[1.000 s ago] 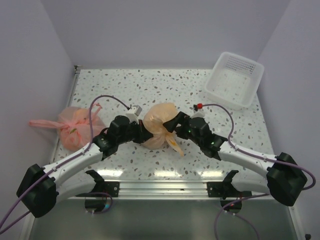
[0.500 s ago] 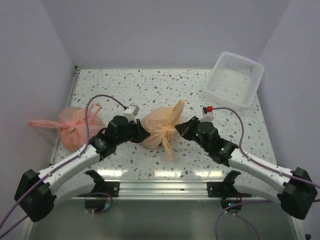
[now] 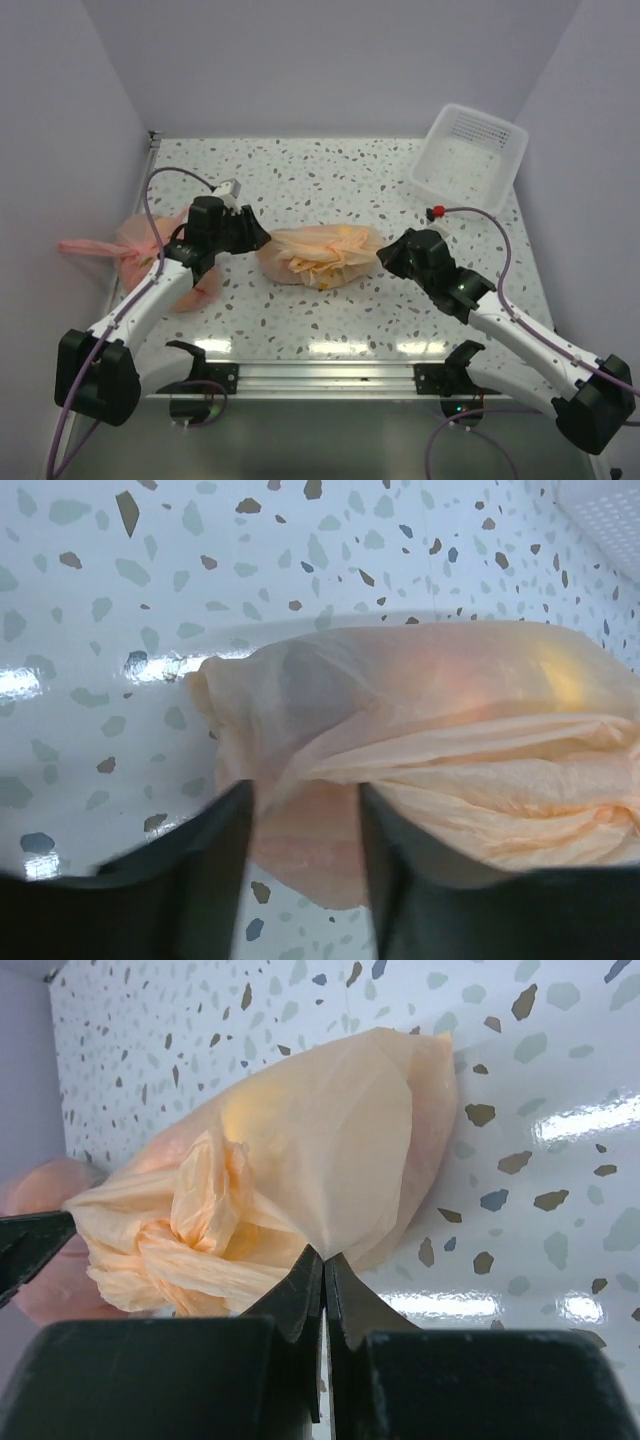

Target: Untie the knot of the plastic bag and take out the fruit

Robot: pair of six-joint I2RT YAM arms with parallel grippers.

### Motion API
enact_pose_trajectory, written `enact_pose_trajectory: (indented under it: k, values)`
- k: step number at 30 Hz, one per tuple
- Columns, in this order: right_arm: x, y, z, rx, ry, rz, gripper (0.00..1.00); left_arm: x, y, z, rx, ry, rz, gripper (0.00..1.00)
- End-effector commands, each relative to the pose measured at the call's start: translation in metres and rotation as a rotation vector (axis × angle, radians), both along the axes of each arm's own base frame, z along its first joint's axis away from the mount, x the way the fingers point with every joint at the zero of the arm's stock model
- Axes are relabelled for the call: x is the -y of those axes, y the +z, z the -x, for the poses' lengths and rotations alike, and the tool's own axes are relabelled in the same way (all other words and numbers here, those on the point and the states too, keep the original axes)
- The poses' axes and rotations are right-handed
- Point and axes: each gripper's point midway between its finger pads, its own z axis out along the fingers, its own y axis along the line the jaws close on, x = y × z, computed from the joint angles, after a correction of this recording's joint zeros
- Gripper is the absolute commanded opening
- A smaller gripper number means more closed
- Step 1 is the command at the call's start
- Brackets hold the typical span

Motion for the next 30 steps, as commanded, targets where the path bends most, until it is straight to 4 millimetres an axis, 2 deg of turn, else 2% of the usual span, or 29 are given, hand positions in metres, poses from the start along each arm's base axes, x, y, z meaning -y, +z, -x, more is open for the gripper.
enact_pose_trajectory:
  k: [1,2,3,5,7,8,9,11,12,14,15,16,18,23,24,30]
  values:
    - [-0.019,0.023,-0.005,0.024,0.082,-0.036,0.0,0.012,0.055,0.005,0.138,-0.034,0.052,0.64]
    - [-0.022,0.025,-0.005,0.028,0.091,-0.039,0.0,0.015,0.061,0.01,0.147,-0.028,0.062,0.71]
    - [-0.022,0.03,-0.006,0.038,0.091,-0.042,0.0,0.025,0.071,0.024,0.169,-0.054,0.084,0.77]
    - [-0.023,0.031,-0.007,0.043,0.091,-0.041,0.0,0.032,0.074,0.037,0.146,-0.008,0.118,0.86]
    - [-0.024,0.034,-0.008,0.051,0.089,-0.046,0.0,0.046,0.074,0.054,0.113,0.004,0.193,0.94]
    - [-0.027,0.036,-0.008,0.061,0.095,-0.055,0.0,0.05,0.072,0.058,0.1,0.008,0.219,0.95]
    - [-0.028,0.035,-0.008,0.06,0.099,-0.056,0.0,0.055,0.061,0.066,0.078,0.008,0.229,0.95]
    - [-0.034,0.033,-0.008,0.059,0.115,-0.06,0.0,0.063,0.057,0.067,0.062,0.022,0.268,0.96]
    - [-0.036,0.031,-0.006,0.058,0.127,-0.062,0.0,0.065,0.048,0.067,0.049,0.034,0.249,0.96]
    - [-0.041,0.03,-0.005,0.06,0.138,-0.071,0.0,0.067,0.046,0.061,0.053,0.062,0.257,0.92]
    - [-0.043,0.026,-0.004,0.054,0.141,-0.072,0.0,0.071,0.039,0.062,0.038,0.063,0.257,0.9]
    - [-0.045,0.026,-0.003,0.055,0.145,-0.077,0.0,0.075,0.044,0.057,0.054,0.077,0.295,0.87]
    - [-0.049,0.023,-0.002,0.053,0.154,-0.086,0.0,0.081,0.035,0.056,0.042,0.093,0.297,0.86]
    - [-0.058,0.019,0.001,0.05,0.18,-0.098,0.0,0.087,0.027,0.046,0.04,0.153,0.316,0.84]
    - [-0.059,0.016,0.003,0.043,0.186,-0.099,0.0,0.09,0.034,0.041,0.07,0.161,0.347,0.84]
    - [-0.061,0.009,0.007,0.035,0.197,-0.102,0.0,0.089,0.044,0.033,0.107,0.194,0.378,0.83]
